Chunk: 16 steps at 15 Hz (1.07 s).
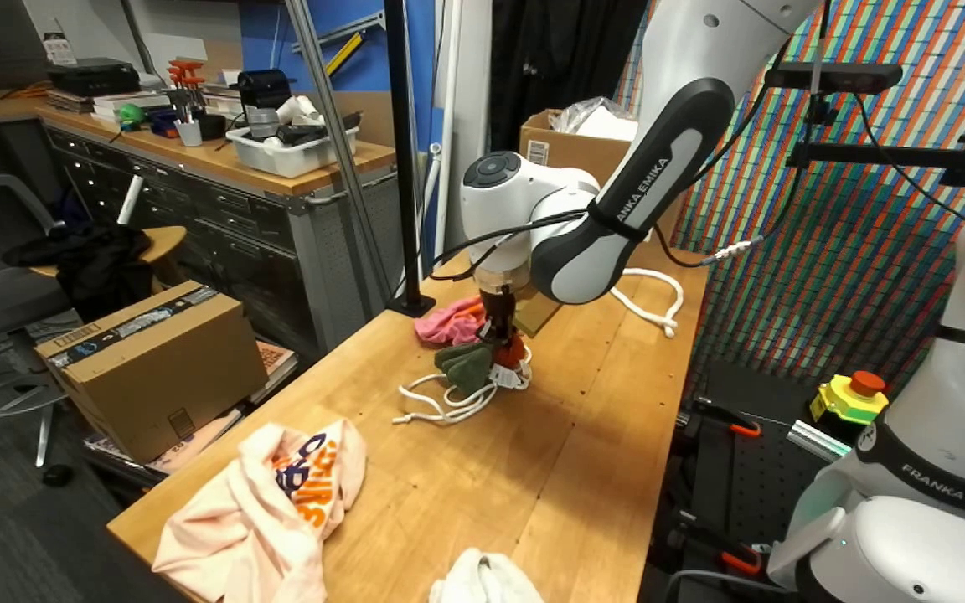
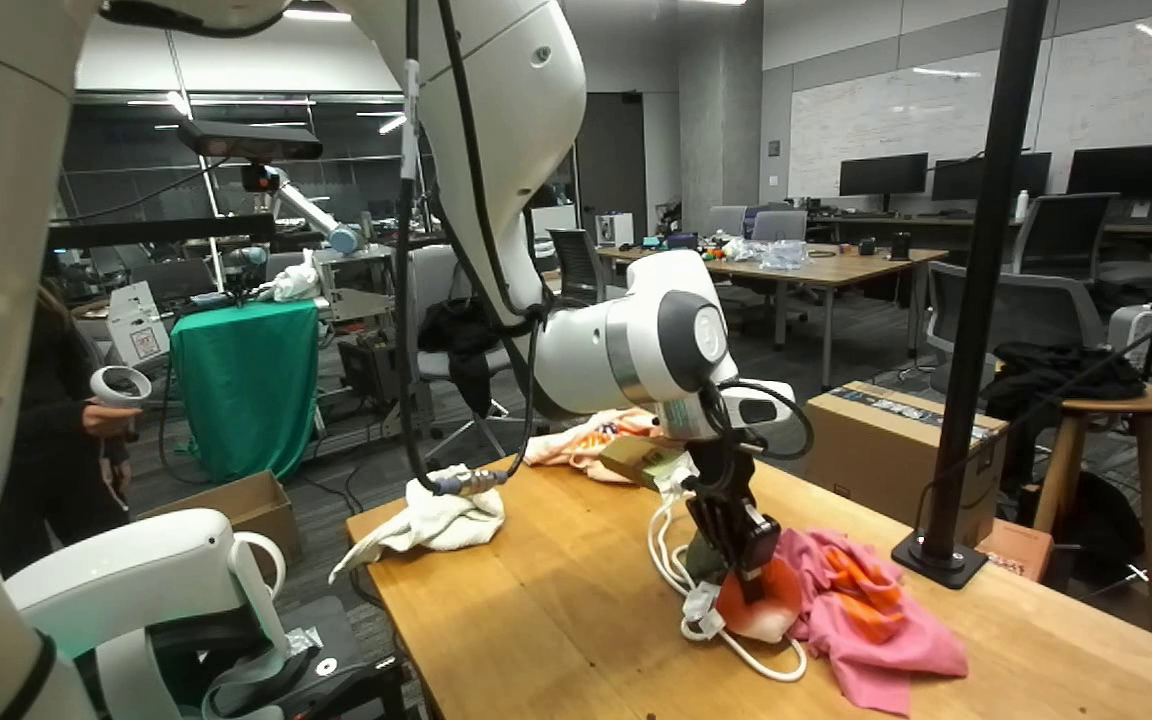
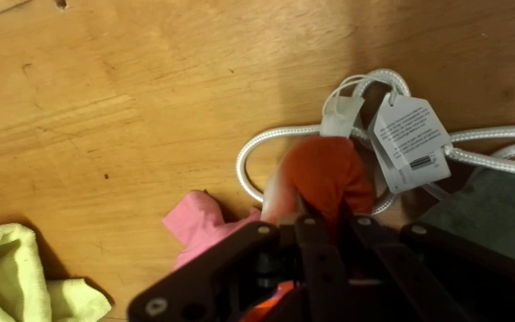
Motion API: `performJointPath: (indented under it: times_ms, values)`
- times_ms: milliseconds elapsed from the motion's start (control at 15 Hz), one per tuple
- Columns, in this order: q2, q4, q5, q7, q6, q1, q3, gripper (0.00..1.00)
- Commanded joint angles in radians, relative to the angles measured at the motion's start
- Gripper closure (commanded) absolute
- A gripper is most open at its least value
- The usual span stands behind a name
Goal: Separate the things on the heap
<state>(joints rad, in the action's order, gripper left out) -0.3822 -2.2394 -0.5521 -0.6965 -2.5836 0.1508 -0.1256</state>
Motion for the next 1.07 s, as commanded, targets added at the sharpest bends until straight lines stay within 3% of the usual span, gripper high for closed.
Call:
performJointPath:
  times_ms: [0, 400, 1000]
  values:
    - [0.105, -0.058, 0.027, 0.075, 0.068, -0.008, -0.016, 0.95]
    - [0.255, -0.143, -0.007, 0.114, 0.147, -0.065, -0.031, 0.95]
    - [0.39, -0.292, -0.009, 0.192, 0.2, -0.217, -0.043, 0.95]
